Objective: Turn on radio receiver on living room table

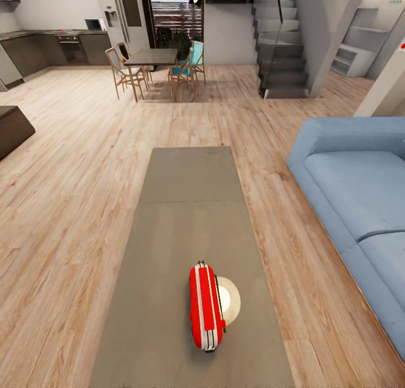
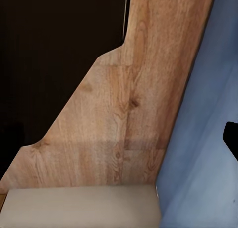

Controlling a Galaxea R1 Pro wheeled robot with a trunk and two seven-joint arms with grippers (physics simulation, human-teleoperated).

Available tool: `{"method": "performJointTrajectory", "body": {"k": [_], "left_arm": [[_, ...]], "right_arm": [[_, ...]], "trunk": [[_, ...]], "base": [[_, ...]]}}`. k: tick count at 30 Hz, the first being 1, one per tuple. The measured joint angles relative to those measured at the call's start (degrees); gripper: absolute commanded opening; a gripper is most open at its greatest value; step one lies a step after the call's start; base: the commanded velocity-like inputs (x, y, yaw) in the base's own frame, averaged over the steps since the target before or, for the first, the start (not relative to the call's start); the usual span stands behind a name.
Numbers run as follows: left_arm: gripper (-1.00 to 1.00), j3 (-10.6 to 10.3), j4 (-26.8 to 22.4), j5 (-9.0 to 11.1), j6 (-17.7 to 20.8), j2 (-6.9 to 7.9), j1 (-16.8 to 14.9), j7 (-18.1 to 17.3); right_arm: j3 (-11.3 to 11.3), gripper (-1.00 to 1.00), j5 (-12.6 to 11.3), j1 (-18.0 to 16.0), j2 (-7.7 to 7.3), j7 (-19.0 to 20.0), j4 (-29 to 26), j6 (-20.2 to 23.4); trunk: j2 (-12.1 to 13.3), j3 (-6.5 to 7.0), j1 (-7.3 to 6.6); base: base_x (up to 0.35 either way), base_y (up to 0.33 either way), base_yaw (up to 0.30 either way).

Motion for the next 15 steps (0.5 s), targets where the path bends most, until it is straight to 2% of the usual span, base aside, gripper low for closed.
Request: {"method": "performJointTrajectory", "body": {"k": [15], "left_arm": [[1.0,0.0,0.0,0.0,0.0,-0.04,-0.01,0.0]], "right_arm": [[0.0,1.0,0.01,0.0,0.0,0.0,0.03,0.0]], "trunk": [[0.0,-1.39,0.0]], "base": [[0.0,0.0,0.0]]}}
